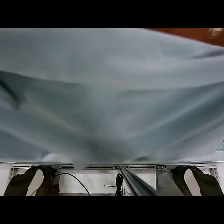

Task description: Fold the shirts.

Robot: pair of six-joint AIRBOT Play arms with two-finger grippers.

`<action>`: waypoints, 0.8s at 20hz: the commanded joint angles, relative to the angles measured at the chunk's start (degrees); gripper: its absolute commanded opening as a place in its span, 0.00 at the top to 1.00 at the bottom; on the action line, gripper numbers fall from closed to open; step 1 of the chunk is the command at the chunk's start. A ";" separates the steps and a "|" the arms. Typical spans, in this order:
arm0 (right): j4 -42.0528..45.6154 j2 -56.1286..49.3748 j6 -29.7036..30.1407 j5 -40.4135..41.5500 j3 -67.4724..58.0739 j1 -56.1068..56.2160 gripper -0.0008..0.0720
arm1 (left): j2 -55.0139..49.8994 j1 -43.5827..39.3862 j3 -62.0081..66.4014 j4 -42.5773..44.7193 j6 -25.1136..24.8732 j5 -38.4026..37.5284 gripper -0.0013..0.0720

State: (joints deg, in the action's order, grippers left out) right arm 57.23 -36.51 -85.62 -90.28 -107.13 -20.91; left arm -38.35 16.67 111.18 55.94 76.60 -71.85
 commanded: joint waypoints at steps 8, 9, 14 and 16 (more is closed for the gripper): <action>-7.93 -0.94 7.98 10.34 40.50 0.02 0.95 | -14.53 -7.58 -27.71 -1.97 -3.93 0.28 0.95; -10.93 -3.58 10.49 12.63 42.66 0.07 0.95 | -18.51 -9.31 -28.65 -1.97 -3.93 1.66 0.95; -22.91 -24.11 18.23 24.87 44.09 0.07 0.95 | -35.95 -15.87 -28.76 -3.17 -3.61 18.08 0.95; -28.41 -33.03 20.15 28.35 42.93 0.07 0.95 | -41.09 -16.70 -28.72 -7.78 -3.28 23.21 0.95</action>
State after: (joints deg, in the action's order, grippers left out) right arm 38.63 -58.59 -70.24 -68.95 -64.45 -20.91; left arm -71.66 2.13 82.96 52.47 73.30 -57.58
